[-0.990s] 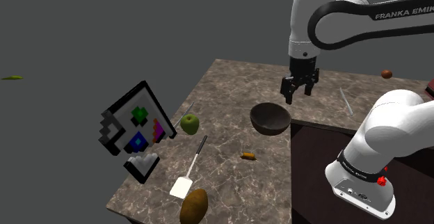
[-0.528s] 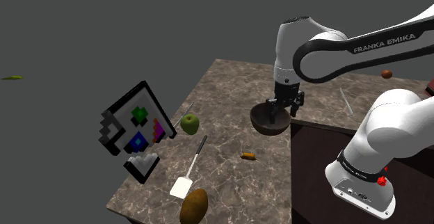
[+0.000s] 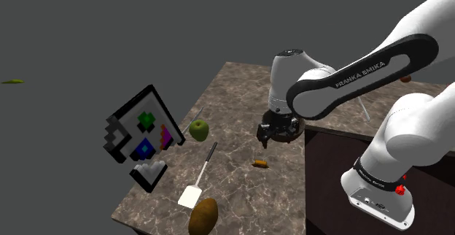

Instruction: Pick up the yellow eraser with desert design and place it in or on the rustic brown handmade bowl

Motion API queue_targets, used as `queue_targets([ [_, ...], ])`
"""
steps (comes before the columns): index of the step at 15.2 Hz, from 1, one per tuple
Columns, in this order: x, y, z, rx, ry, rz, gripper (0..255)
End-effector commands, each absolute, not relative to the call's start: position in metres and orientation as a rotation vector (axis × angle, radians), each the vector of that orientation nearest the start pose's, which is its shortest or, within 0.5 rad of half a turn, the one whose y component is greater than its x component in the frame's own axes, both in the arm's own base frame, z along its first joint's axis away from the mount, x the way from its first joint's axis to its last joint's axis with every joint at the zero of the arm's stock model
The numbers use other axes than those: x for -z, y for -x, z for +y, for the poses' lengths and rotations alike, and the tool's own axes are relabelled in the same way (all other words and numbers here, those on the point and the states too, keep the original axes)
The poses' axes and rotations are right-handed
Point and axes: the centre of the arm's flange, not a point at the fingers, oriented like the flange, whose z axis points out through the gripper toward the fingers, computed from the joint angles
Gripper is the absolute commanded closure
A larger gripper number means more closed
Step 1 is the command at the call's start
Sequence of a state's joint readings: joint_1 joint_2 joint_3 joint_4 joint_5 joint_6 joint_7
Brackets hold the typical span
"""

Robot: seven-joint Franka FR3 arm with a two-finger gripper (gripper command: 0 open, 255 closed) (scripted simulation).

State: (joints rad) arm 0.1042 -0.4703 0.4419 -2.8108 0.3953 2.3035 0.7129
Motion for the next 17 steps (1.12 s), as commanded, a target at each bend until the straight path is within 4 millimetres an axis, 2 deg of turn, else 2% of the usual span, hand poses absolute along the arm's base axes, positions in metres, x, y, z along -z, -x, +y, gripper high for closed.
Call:
queue_targets([
  [1,-0.3,-0.31,0.191,-0.123,2.976,0.794,0],
  [5,-0.264,-0.325,0.222,-0.092,2.936,0.873,0],
  [6,-0.264,-0.325,0.223,-0.092,2.935,0.874,0],
  [13,-0.224,-0.324,0.226,-0.092,2.935,0.874,0],
  [17,-0.224,-0.324,0.226,-0.092,2.935,0.874,0],
])
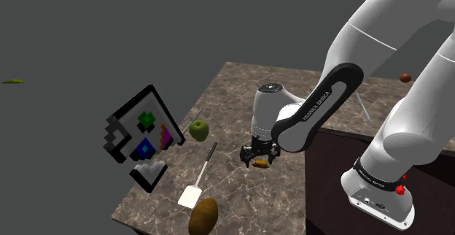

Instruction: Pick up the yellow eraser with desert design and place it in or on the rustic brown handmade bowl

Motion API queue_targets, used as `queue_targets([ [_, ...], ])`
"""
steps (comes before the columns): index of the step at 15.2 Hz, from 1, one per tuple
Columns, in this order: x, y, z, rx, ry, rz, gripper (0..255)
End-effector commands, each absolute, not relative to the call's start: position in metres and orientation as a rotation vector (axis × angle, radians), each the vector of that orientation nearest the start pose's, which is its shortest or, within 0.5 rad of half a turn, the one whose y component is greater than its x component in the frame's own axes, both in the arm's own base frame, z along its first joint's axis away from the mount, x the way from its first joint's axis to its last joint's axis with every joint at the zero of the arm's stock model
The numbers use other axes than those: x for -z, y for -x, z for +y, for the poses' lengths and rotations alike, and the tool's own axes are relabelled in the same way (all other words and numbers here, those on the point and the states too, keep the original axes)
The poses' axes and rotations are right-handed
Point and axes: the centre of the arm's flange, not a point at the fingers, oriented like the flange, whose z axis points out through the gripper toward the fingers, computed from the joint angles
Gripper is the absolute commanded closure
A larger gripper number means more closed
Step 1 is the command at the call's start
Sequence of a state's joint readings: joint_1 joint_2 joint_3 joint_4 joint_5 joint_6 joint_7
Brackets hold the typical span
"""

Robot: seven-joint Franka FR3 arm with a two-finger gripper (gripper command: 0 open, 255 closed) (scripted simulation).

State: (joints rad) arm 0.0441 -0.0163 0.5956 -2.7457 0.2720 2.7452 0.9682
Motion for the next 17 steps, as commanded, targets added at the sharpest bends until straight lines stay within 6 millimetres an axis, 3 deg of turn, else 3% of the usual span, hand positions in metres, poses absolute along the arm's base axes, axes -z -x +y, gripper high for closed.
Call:
queue_targets([
  [1,-0.224,-0.324,0.226,-0.092,2.935,0.874,0],
  [4,-0.224,-0.324,0.226,-0.092,2.935,0.874,0],
  [5,-0.224,-0.324,0.226,-0.092,2.935,0.874,255],
  [14,-0.224,-0.324,0.226,-0.092,2.935,0.874,255],
  [17,-0.24,-0.324,0.226,-0.092,2.935,0.874,255],
])
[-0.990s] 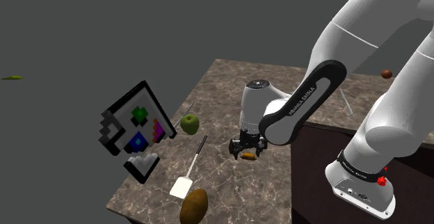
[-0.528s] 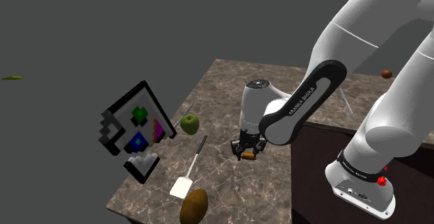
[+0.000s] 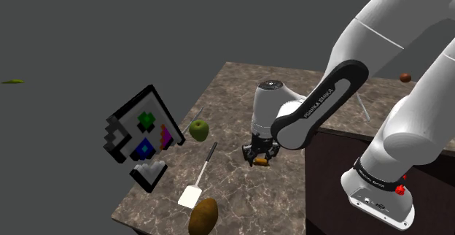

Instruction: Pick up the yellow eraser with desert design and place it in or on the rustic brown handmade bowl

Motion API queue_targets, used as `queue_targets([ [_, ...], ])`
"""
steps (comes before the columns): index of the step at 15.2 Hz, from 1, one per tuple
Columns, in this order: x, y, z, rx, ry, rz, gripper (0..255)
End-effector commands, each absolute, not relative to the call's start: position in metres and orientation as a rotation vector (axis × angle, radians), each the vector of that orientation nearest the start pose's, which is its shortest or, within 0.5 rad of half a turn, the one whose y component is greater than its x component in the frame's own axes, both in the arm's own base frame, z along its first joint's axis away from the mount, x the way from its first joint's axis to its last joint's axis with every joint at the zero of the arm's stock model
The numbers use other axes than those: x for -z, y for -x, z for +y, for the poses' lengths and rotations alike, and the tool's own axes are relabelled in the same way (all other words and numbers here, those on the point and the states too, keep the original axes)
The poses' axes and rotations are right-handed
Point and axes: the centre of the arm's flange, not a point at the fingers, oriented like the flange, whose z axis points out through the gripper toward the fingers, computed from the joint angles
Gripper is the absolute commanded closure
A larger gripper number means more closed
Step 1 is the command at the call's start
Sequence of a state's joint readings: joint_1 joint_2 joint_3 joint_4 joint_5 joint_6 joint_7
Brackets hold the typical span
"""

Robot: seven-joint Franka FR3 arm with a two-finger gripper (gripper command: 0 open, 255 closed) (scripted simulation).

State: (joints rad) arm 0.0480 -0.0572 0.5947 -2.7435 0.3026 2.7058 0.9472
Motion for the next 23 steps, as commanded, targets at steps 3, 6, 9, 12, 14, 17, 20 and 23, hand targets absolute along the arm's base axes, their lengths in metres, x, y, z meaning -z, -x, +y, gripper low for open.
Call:
queue_targets([
  [3,-0.256,-0.324,0.226,-0.092,2.935,0.874,255],
  [6,-0.271,-0.324,0.226,-0.092,2.935,0.874,255],
  [9,-0.287,-0.324,0.226,-0.092,2.935,0.874,255],
  [12,-0.303,-0.324,0.226,-0.092,2.935,0.874,255],
  [14,-0.314,-0.324,0.226,-0.092,2.935,0.874,255],
  [17,-0.329,-0.324,0.226,-0.092,2.935,0.874,255],
  [20,-0.345,-0.324,0.226,-0.092,2.935,0.874,255],
  [23,-0.361,-0.324,0.226,-0.092,2.935,0.874,255],
])
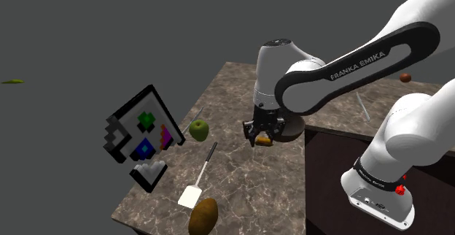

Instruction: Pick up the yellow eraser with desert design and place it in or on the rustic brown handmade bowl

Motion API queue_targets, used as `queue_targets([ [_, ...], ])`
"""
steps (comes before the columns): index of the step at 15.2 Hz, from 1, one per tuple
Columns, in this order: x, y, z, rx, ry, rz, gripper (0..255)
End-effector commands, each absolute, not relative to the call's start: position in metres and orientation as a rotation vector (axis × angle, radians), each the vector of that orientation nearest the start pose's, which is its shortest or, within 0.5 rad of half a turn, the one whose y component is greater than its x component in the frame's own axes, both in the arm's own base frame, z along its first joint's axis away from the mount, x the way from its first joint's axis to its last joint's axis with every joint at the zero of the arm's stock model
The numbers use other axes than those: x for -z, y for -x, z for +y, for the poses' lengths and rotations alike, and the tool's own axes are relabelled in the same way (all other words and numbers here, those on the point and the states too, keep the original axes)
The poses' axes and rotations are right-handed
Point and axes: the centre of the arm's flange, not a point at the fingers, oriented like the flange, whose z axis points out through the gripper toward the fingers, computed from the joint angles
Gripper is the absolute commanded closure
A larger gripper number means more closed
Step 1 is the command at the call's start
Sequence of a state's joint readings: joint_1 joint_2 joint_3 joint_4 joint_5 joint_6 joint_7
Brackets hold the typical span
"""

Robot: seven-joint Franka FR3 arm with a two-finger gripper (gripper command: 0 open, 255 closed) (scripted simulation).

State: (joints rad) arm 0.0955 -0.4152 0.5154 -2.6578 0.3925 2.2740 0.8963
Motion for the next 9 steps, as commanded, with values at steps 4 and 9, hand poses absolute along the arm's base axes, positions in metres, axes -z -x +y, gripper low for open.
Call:
queue_targets([
  [4,-0.382,-0.324,0.226,-0.092,2.935,0.874,255],
  [9,-0.394,-0.329,0.2,-0.092,2.935,0.874,255],
])
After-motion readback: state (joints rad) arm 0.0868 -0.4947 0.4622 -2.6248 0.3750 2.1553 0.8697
